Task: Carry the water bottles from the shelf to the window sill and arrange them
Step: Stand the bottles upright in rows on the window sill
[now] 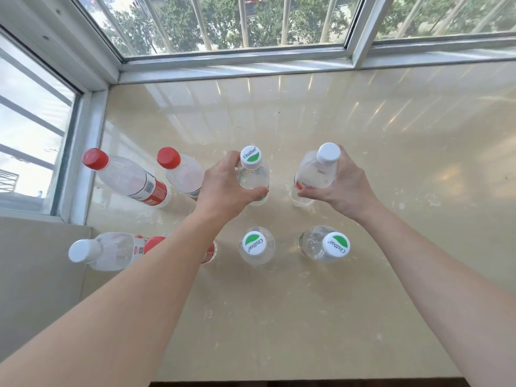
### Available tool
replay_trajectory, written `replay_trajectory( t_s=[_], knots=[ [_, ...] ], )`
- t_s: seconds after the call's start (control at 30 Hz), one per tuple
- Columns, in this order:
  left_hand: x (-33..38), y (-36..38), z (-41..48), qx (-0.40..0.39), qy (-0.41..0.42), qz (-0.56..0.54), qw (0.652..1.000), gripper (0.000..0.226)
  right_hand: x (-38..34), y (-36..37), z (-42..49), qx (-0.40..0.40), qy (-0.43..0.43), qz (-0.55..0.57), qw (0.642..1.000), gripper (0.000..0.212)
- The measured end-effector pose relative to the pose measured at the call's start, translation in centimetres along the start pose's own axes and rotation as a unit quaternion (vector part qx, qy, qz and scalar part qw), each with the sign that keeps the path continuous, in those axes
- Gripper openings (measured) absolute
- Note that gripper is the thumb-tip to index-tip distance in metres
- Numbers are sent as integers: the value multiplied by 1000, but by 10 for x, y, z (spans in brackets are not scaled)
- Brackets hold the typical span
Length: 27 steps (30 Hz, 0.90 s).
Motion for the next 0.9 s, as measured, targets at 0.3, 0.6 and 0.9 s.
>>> replay_trajectory(
  t_s=[0.3,0.6,0.9],
  knots=[
    [1,-1,-7,-12,4,4,1000,58,0,-10,8,-52,-19,-105,993,60],
    [1,2,-10,-2,20,0,1000,59,0,-11,8,-71,-22,-97,992,59],
    [-1,7,-14,3,29,17,999,70,1,-15,7,-96,-17,-62,993,88]
  ],
)
Point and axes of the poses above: each hand's wrist, its own z-axis towards the middle knuckle, its own y-axis out of the palm, x = y × z, the point moved 3 cm from there along z, towards the middle knuckle, and after that the axes turned 8 degrees about y, right-handed, at the moved point
